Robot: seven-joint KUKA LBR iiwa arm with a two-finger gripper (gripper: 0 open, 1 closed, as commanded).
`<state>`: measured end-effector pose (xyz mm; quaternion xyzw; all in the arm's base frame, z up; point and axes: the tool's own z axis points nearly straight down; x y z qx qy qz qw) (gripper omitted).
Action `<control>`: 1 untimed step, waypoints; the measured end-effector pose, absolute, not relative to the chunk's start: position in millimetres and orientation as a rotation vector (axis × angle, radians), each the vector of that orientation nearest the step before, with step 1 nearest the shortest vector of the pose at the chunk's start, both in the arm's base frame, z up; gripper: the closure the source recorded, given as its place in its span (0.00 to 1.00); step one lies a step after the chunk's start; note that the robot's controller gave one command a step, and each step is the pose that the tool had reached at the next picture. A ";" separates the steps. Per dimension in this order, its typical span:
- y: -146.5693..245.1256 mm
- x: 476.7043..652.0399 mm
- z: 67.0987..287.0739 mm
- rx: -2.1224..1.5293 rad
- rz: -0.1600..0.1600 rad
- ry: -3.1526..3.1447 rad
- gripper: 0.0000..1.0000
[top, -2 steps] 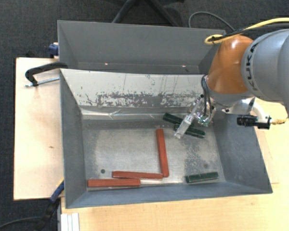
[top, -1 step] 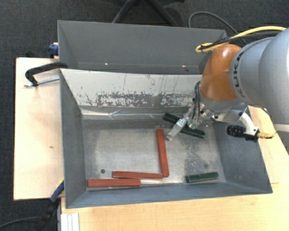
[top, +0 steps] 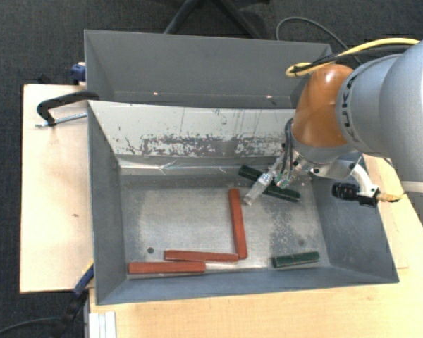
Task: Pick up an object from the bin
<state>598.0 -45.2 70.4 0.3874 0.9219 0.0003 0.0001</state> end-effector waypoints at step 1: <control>-44.8 598.0 70.4 1.215 0.000 2.897 1.00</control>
Offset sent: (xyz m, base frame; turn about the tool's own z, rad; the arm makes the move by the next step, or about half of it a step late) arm 0.0000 0.0000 0.0000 0.0000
